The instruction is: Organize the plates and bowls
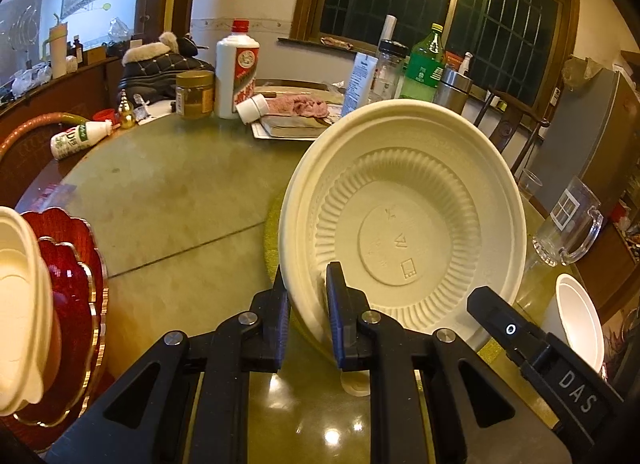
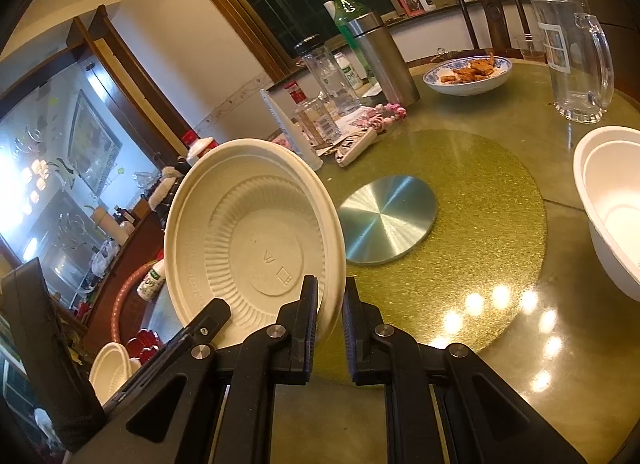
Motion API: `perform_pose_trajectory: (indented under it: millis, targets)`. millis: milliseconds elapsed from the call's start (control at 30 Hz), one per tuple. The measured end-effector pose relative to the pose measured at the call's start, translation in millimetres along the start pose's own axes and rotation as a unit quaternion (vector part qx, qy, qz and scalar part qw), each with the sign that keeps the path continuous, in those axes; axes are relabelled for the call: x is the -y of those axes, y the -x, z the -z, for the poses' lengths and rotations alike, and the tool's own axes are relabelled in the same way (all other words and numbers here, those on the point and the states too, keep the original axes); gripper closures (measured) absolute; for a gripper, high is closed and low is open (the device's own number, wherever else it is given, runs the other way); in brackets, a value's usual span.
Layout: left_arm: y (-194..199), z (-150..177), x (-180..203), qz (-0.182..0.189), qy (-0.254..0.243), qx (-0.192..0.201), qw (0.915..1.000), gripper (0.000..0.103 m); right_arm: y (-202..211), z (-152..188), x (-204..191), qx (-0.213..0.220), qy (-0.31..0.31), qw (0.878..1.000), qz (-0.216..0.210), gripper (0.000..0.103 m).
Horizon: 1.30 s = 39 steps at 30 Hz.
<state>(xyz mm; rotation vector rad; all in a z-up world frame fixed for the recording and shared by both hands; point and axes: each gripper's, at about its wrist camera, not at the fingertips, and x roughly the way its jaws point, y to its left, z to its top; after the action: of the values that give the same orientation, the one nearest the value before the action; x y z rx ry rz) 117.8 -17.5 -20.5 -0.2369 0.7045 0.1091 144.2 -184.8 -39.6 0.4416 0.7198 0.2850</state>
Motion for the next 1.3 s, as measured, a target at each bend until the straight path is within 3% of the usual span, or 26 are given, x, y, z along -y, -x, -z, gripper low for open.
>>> perform_pose_trajectory:
  millis: [400,733,933,1300]
  targets:
    - [76.8,-19.6,-37.6,-0.021,0.015,0.064,0.9976,0.088,37.1,2.5,-66.7,0.019,0.051,0.997,-0.055,0.091]
    - [136.2,-33.9,-97.7,-0.024,0.046,0.110,0.9926,0.088,65.2,12.5,-141.9,0.025,0.111,0.988,-0.106,0.091]
    - [152.9,-30.0,-131.3,-0.040,0.064,0.109,0.9912,0.088,57.6,27.5,-181.2,-0.003,0.140,0.981,-0.138,0.091]
    - [144.7,1.7,-189.7,-0.060,0.098,0.052,0.9920,0.087,16.7,69.6,-205.6,-0.100,0.163,0.969,-0.157,0.090]
